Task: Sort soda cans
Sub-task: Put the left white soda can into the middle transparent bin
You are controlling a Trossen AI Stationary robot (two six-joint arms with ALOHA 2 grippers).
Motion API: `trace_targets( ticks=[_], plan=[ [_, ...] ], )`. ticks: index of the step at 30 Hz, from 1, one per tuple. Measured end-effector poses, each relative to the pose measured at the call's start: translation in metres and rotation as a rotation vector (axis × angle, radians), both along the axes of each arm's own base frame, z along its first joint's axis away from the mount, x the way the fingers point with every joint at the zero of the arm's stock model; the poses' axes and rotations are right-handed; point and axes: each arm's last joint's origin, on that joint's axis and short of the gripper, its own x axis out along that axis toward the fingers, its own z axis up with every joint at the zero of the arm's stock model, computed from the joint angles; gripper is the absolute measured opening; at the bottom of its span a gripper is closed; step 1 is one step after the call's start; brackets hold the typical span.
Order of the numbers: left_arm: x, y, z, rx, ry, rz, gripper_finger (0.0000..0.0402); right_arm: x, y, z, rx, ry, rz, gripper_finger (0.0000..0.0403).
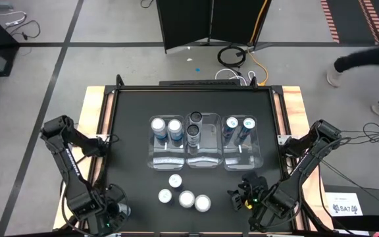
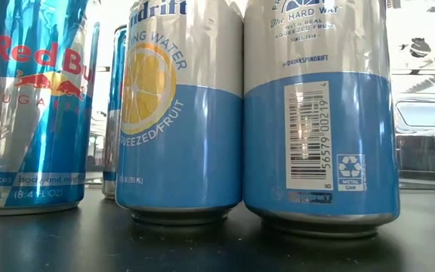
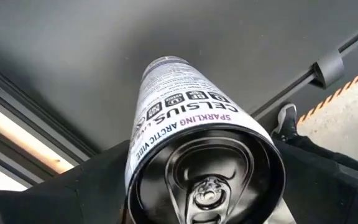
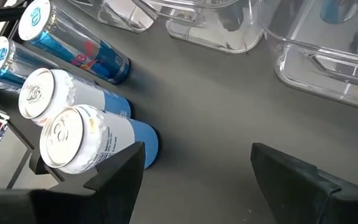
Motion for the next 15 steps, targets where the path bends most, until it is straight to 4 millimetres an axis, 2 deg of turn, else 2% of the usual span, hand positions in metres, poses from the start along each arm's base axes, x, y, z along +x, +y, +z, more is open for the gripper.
trace_targets(
  ticks=[4,11,15],
  plan=[
    [-0.0001,0.0000,0.0000,-0.001,0.003,0.003,0.0346,0.0002,0.0003,0.0001,0.003,-0.003,0.000,0.0286],
    [-0.0004,0.0010,0.0001,0.006,0.008,0.006,0.0283,0.0007,0.0008,0.0002,0.007,-0.007,0.002,0.0286],
    [-0.0007,0.0026,0.0003,0.024,0.007,0.032,0.0269,0.0007,0.0008,0.0002,0.004,-0.005,0.007,0.0286]
  ],
)
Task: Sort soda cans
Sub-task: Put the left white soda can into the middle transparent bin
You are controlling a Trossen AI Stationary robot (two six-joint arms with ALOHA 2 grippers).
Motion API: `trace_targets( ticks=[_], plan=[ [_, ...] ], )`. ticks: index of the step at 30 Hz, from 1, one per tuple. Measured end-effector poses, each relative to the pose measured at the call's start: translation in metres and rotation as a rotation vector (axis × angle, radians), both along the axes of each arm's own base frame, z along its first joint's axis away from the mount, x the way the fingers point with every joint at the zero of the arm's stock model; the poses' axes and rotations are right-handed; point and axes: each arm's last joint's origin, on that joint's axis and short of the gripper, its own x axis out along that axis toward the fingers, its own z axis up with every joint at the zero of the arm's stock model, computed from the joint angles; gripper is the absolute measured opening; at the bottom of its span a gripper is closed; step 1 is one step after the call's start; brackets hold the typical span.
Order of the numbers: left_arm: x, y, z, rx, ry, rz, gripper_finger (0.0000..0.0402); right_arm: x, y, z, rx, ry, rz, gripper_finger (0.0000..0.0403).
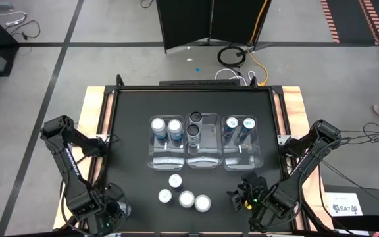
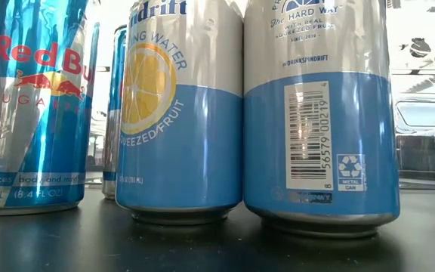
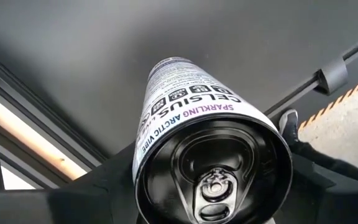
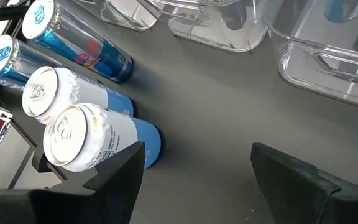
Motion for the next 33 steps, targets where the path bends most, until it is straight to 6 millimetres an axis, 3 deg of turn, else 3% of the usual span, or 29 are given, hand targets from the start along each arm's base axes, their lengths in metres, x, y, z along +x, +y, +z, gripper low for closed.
trace_targets(
  ticks=[6,11,19,26,33],
  plan=[
    [0.007,0.008,0.004,0.031,-0.066,0.016,0.0269,0.000,0.000,0.000,0.001,-0.002,0.005,0.0286],
    [0.014,0.028,0.022,0.021,-0.149,0.011,0.0273,0.001,0.002,0.000,0.013,-0.013,0.005,0.0286],
    [0.009,0.082,0.063,0.003,-0.237,-0.059,0.0278,0.002,0.002,0.001,0.042,-0.027,-0.026,0.0286],
    [0.010,0.134,0.097,0.019,-0.478,-0.111,0.0278,0.003,0.001,0.001,0.057,-0.055,-0.072,0.0286],
    [0.035,0.185,0.127,0.105,-0.792,-0.227,0.0278,0.007,-0.003,0.001,0.097,-0.089,-0.155,0.0286]
  ],
)
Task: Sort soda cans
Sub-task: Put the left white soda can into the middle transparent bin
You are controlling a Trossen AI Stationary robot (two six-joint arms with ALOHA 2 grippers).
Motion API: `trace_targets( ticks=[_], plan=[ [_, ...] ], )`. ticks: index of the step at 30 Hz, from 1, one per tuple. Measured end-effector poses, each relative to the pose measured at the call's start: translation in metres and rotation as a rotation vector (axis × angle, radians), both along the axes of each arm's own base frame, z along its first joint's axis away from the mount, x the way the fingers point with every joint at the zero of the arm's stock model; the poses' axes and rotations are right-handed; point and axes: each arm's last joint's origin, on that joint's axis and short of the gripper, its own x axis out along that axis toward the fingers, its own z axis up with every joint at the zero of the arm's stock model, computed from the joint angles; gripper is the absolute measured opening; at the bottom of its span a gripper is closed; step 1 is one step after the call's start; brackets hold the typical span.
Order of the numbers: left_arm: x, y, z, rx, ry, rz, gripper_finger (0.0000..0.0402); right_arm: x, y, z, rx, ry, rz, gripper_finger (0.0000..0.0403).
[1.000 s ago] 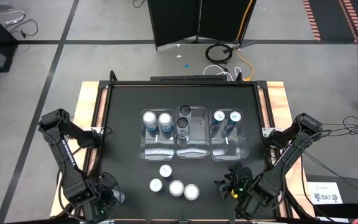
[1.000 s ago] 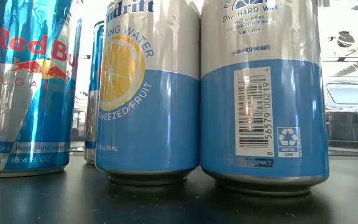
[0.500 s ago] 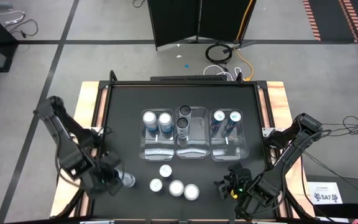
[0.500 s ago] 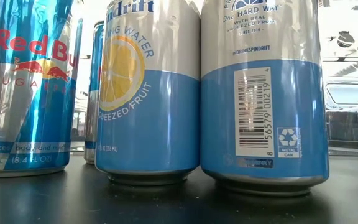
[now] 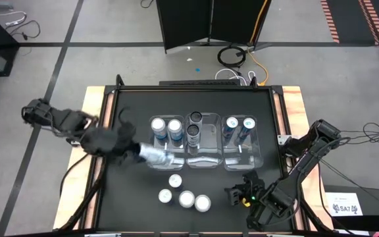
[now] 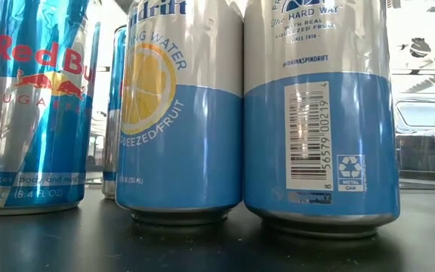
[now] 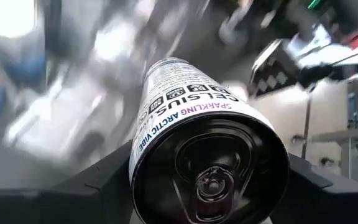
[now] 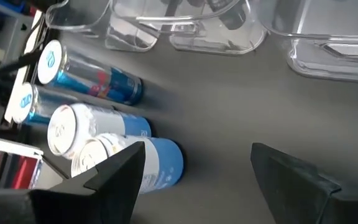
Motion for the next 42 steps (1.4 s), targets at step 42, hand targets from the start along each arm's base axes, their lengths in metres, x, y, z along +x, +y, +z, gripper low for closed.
trace_targets(
  ticks=[42],
  plan=[
    [0.262,0.076,-0.075,0.506,0.326,-0.528,0.0278,0.019,-0.004,-0.007,0.153,-0.079,-0.188,0.0286]
  ],
)
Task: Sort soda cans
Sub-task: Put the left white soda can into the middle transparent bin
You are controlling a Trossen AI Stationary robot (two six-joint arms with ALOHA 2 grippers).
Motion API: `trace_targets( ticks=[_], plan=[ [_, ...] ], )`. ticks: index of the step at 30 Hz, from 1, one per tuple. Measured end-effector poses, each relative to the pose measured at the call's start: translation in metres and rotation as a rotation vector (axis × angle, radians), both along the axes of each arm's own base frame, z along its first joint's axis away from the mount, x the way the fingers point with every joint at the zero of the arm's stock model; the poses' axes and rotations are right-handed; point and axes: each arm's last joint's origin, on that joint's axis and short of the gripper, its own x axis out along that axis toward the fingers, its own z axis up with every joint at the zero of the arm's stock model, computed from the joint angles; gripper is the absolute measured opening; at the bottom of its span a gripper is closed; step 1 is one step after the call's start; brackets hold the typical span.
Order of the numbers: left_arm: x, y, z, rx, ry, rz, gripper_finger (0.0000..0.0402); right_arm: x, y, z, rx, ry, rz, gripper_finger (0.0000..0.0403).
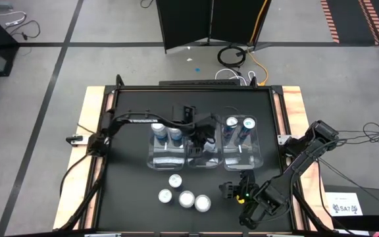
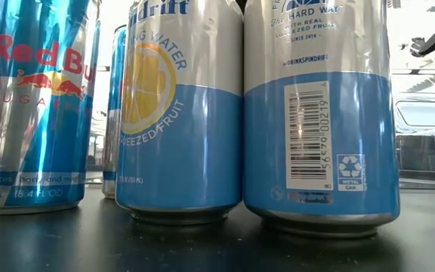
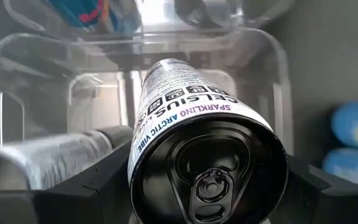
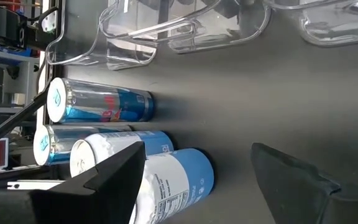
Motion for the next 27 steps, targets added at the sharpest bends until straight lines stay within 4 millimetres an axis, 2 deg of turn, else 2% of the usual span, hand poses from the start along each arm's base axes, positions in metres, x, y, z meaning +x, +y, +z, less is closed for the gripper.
trace_targets(
  ticks=[5,13,27],
  plan=[
    [0.013,0.008,-0.022,0.012,0.031,0.021,0.0278,0.000,0.000,0.000,0.006,-0.004,-0.005,0.0286],
    [0.024,0.021,-0.043,0.095,0.049,0.085,0.0278,0.000,0.000,0.000,0.008,-0.006,-0.005,0.0286],
    [0.029,0.027,-0.045,0.140,0.012,0.082,0.0287,0.000,0.000,0.000,0.001,-0.003,0.000,0.0286]
  ],
)
